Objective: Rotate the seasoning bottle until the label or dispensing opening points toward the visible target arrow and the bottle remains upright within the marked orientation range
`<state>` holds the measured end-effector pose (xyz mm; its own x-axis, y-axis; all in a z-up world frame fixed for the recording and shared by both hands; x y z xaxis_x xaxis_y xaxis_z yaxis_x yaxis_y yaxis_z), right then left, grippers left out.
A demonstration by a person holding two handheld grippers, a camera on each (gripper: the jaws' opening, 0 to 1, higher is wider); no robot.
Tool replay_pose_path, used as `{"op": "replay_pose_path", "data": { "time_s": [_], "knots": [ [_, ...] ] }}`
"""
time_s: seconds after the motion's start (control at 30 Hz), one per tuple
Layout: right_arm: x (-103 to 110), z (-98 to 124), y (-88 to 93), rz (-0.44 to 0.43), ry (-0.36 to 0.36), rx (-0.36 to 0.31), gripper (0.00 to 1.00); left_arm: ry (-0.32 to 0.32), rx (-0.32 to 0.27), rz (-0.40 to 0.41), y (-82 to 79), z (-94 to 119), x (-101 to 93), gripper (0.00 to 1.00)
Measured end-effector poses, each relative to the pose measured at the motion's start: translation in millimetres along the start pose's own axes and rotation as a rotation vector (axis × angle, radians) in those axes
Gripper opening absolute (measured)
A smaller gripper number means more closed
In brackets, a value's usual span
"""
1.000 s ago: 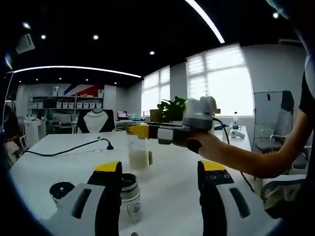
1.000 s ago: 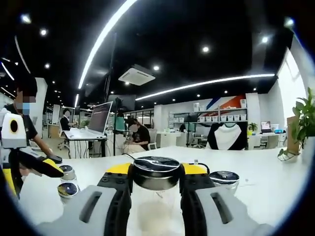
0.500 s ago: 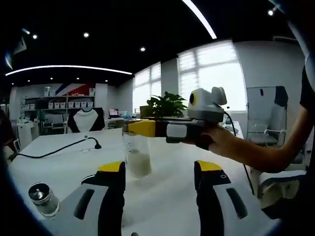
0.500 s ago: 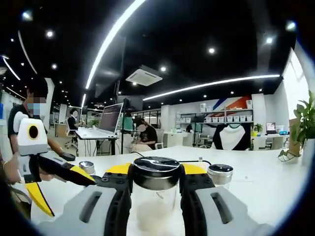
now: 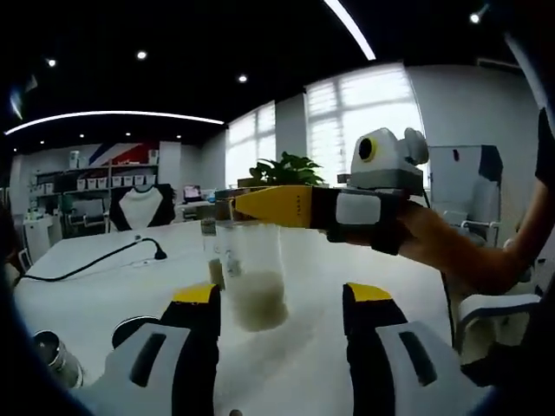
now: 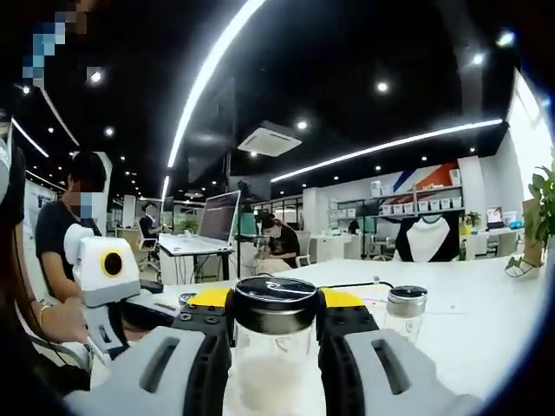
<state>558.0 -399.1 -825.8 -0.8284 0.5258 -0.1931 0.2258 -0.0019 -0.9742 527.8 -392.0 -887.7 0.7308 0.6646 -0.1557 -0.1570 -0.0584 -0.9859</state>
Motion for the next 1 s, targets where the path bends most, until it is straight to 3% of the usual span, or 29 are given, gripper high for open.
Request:
{"op": "replay_pose_path", "data": {
  "time_s": [0.23,0.4,0.6,0.67,0.83,1.0],
  "knots": [
    [12,6,-13.7,-0.012,-0.051,-0.031,0.35,0.040,0.001,-0.022,-7.6,-8,0.6,0.58],
    [18,9,-18.4,-0.017,-0.071,-0.043,0.35,0.104,-0.010,0.015,-14.8,-12,-6.5,0.56],
    [28,10,-27.9,-0.005,-0.100,-0.060,0.35,0.164,0.012,0.016,-12.0,-16,-13.9,0.54],
    [31,10,-29.2,-0.011,-0.105,-0.065,0.35,0.179,-0.001,0.013,-14.6,-16,-16.7,0.49],
    [29,11,-27.6,-0.018,-0.107,-0.070,0.35,0.177,-0.004,0.008,-15.8,-16,-15.7,0.46],
    [31,12,-25.8,0.004,-0.116,-0.075,0.35,0.125,-0.026,0.002,-13.7,-17,-14.7,0.45]
  ]
}}
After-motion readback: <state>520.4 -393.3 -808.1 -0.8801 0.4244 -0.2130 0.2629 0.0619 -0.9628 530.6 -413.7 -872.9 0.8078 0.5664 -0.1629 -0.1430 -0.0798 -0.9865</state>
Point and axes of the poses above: the point that each gripper's makers call its tool centre point, and the gripper's own axes: z roughly backward along the fingers, x roughly to its left, y roughly out of its underside, the point moved 1 cm from there along z, roughly backward along the fingers, and after that the axes turned 11 degrees about z, right-handed, at the moved point
